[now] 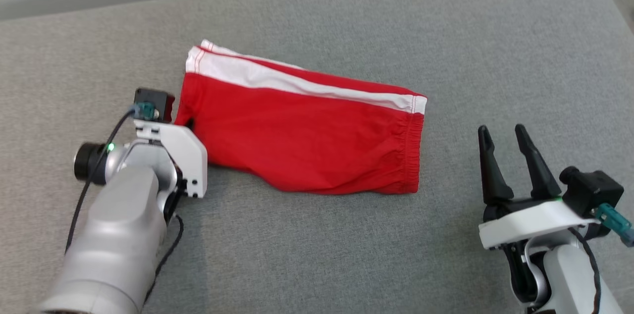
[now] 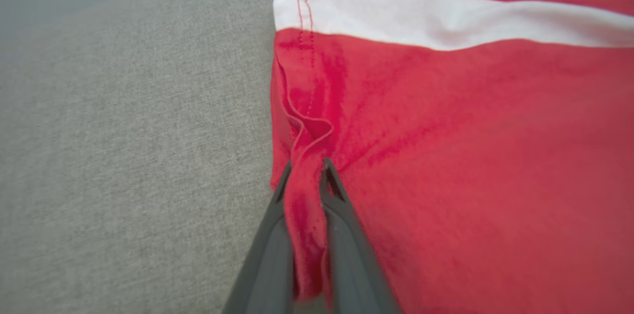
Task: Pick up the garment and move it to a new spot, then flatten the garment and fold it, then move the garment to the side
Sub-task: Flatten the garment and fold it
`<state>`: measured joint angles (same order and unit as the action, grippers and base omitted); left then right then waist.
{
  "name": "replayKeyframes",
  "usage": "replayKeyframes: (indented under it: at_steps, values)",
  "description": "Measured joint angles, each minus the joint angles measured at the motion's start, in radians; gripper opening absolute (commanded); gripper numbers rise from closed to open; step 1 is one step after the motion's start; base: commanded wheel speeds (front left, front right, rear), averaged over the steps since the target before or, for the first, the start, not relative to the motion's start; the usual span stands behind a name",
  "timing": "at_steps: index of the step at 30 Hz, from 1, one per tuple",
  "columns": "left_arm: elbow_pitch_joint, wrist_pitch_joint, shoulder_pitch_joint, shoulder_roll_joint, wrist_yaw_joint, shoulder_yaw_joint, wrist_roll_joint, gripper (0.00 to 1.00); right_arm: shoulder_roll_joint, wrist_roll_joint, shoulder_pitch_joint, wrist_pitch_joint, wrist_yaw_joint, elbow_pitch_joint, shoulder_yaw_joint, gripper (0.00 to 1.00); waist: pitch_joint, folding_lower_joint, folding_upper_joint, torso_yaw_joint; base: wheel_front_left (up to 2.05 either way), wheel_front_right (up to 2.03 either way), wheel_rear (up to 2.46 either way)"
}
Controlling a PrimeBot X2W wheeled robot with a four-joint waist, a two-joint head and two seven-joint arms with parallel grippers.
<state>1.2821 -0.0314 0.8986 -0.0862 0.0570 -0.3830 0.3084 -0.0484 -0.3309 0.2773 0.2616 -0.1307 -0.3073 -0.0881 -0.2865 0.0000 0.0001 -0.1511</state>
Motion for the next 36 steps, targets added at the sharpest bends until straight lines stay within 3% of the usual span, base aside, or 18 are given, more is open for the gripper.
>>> replayKeyframes:
  at_steps: [8, 18, 19, 20, 21, 27, 36]
  values:
    - [0.004, -0.15, -0.167, 0.024, -0.032, 0.035, 0.058, 0.0, 0.0, 0.031, -0.088, 0.0, 0.0, -0.043, 0.015, 1.0, 0.114, 0.0, 0.0, 0.052, 0.0, 0.0, 0.0]
    - [-0.049, -0.226, -0.348, 0.036, -0.082, 0.05, 0.107, 0.0, 0.0, 0.05, -0.137, 0.0, 0.0, -0.072, -0.007, 1.0, 0.212, 0.0, 0.0, 0.12, 0.0, 0.0, 0.0]
    - [-0.049, -0.226, -0.348, 0.036, -0.082, 0.05, 0.107, 0.25, 0.0, 0.05, -0.137, 0.0, 0.0, -0.072, -0.007, 1.0, 0.212, 0.0, 0.0, 0.12, 0.0, 0.0, 0.0]
    - [-0.067, -0.228, -0.36, 0.036, -0.087, 0.052, 0.106, 0.76, 0.001, 0.051, -0.137, 0.0, 0.0, -0.073, -0.011, 1.0, 0.215, 0.0, 0.0, 0.124, 0.0, 0.0, 0.0]
    - [-0.085, -0.229, -0.369, 0.035, -0.099, 0.053, 0.104, 1.0, 0.001, 0.051, -0.138, 0.0, 0.0, -0.074, -0.015, 1.0, 0.218, 0.0, 0.0, 0.127, 0.0, 0.0, 0.0]
    - [-0.392, -0.23, -0.479, 0.0, -0.168, 0.095, 0.039, 1.0, 0.001, 0.055, -0.128, 0.0, 0.0, -0.087, -0.055, 1.0, 0.217, 0.0, 0.0, 0.145, 0.0, 0.0, 0.0]
    - [-0.686, -0.23, -0.642, -0.009, -0.188, 0.156, -0.069, 1.0, 0.001, 0.049, -0.038, 0.0, 0.0, -0.194, -0.105, 1.0, 0.199, 0.0, 0.0, 0.212, 0.0, 0.0, 0.0]
